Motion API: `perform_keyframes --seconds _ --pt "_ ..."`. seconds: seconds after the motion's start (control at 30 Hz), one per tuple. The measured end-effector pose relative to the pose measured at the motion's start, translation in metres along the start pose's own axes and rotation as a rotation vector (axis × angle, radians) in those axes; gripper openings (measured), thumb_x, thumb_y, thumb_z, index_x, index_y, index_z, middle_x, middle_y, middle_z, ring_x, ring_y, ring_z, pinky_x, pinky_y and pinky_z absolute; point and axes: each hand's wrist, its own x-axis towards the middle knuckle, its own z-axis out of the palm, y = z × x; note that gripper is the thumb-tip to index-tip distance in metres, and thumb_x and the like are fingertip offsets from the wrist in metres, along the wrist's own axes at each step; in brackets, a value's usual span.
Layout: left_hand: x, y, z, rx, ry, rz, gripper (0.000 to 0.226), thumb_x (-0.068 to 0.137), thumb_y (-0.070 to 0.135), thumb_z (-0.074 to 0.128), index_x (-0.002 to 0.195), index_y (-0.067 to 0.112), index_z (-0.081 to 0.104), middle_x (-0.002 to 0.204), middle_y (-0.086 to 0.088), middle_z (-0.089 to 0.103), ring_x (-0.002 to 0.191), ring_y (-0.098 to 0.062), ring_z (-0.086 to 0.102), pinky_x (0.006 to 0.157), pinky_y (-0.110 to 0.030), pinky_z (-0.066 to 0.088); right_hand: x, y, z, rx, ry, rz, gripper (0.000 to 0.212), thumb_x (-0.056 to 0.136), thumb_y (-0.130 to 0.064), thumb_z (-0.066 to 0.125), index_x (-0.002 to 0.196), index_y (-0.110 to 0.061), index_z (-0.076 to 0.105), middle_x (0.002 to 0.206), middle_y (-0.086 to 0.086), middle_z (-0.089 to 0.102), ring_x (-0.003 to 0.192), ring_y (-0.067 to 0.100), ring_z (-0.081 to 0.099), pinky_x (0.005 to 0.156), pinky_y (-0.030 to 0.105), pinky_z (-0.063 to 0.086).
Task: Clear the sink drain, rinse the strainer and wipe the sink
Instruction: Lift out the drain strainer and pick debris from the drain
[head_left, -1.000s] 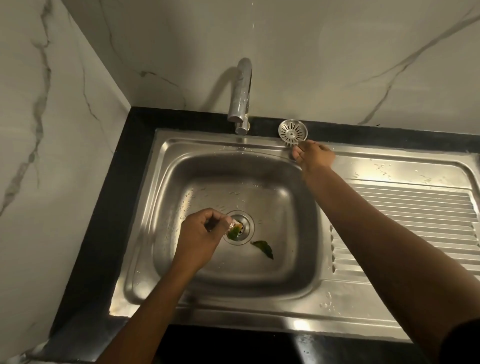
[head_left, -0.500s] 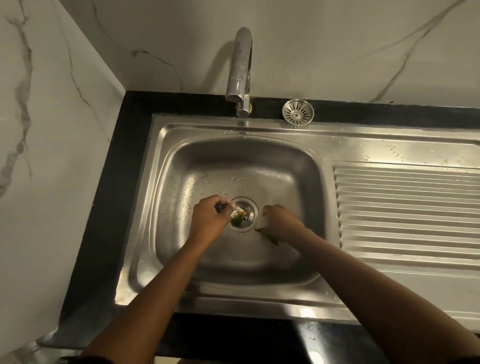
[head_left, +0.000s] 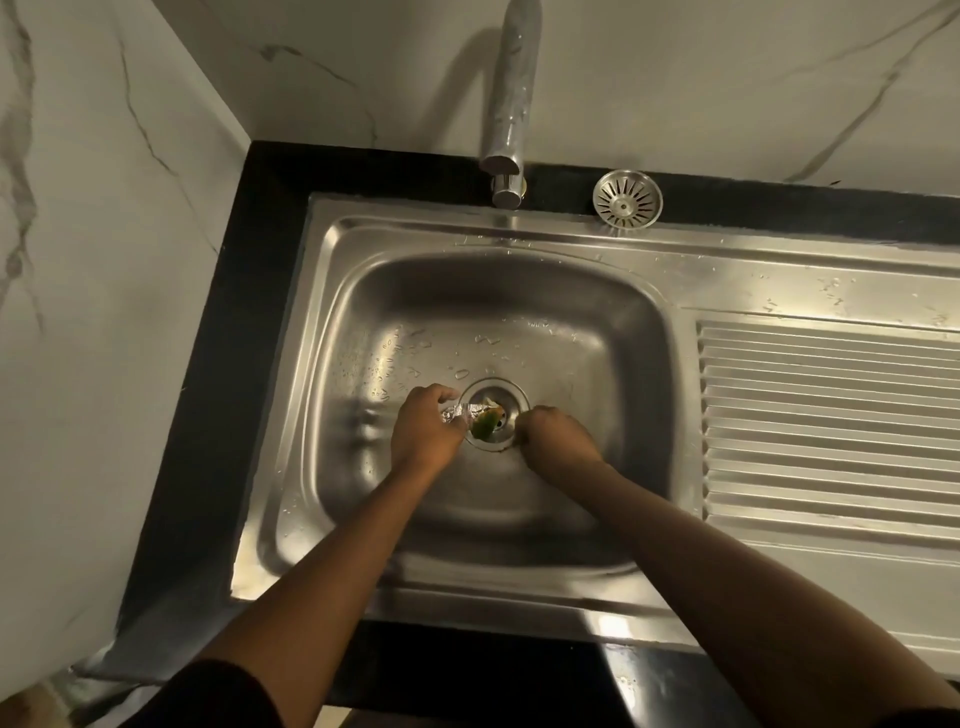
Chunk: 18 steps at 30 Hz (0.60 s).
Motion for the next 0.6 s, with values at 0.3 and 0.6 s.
perform_keyframes --seconds 0.3,0.6 --pt "0.010 -0.011 0.007 0.088 -0.009 -0.022 0.051 0.087 0.010 0.077 0.135 0.018 0.066 0.138 -0.007 0.065 0.125 -0.026 0.065 0.104 -0.040 0.054 0.038 -0.028 0.000 0.042 0.119 -0.091 0.024 0.097 -0.009 0.065 0.121 -0.012 0.064 0.107 0.010 0.071 0.088 0.025 0.067 0.073 0.032 0.051" --pt "0.013 -0.012 0.019 0.251 -0.034 0.048 0.042 0.089 0.009 0.070 0.129 0.021 0.068 0.129 -0.007 0.066 0.115 -0.029 0.066 0.092 -0.043 0.059 0.050 -0.036 0.024 0.008 -0.065 -0.189 0.037 0.095 -0.010 0.067 0.131 -0.007 0.059 0.133 0.017 0.061 0.119 0.034 0.063 0.096 0.045 0.057"
